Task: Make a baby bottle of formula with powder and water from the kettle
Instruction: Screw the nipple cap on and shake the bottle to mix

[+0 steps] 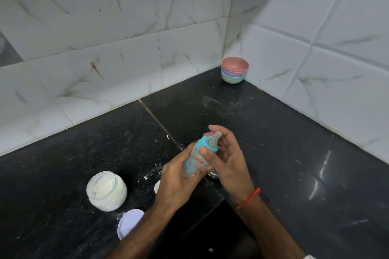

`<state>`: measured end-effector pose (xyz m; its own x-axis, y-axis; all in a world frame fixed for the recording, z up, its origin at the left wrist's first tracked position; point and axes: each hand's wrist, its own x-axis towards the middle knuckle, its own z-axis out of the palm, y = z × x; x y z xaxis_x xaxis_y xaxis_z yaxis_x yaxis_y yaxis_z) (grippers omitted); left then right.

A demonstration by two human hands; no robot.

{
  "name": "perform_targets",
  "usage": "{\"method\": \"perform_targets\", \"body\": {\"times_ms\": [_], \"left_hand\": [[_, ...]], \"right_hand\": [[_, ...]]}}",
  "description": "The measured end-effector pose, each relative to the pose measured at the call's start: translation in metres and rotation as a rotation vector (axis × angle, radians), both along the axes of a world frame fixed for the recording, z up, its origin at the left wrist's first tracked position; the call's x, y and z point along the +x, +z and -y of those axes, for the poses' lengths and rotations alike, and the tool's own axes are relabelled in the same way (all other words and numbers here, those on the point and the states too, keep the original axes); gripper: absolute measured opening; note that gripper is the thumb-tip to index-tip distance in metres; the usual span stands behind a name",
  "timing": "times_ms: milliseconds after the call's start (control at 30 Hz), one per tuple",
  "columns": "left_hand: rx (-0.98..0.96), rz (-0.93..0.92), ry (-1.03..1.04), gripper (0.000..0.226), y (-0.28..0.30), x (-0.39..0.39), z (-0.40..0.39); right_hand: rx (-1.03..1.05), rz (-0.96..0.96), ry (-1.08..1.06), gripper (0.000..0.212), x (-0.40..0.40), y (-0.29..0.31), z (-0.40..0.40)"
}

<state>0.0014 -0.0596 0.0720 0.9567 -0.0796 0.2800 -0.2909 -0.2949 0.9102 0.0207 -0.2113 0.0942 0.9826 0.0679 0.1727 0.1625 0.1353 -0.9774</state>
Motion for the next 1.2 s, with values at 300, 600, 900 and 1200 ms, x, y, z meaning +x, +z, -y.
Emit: {"method": "perform_targets", "body": {"times_ms": [300,600,900,1200], "left_hand": [[0.182,0.049,0.036,0.053,-0.001,0.004,0.0],[0.1,-0.006,-0.054,0.054,0.001,0.002,-0.007],[-0.117,-0.211,-0.301,0.069,0.003,0.005,-0.011],[-0.041,-0.017,-0.182,0.056,0.011,-0.002,-0.006]], "right_hand": [[0.095,-0.057,-0.112,0.039,-0.002,0.002,-0.001],[0.008,-0.022,-0.031,0.045,-0.002,-0.001,0.01],[-0.107,0.178,0.223,0.049,0.004,0.016,0.033],[-0.799,0.276,0.03,0.054,0.003,0.036,0.033]]}}
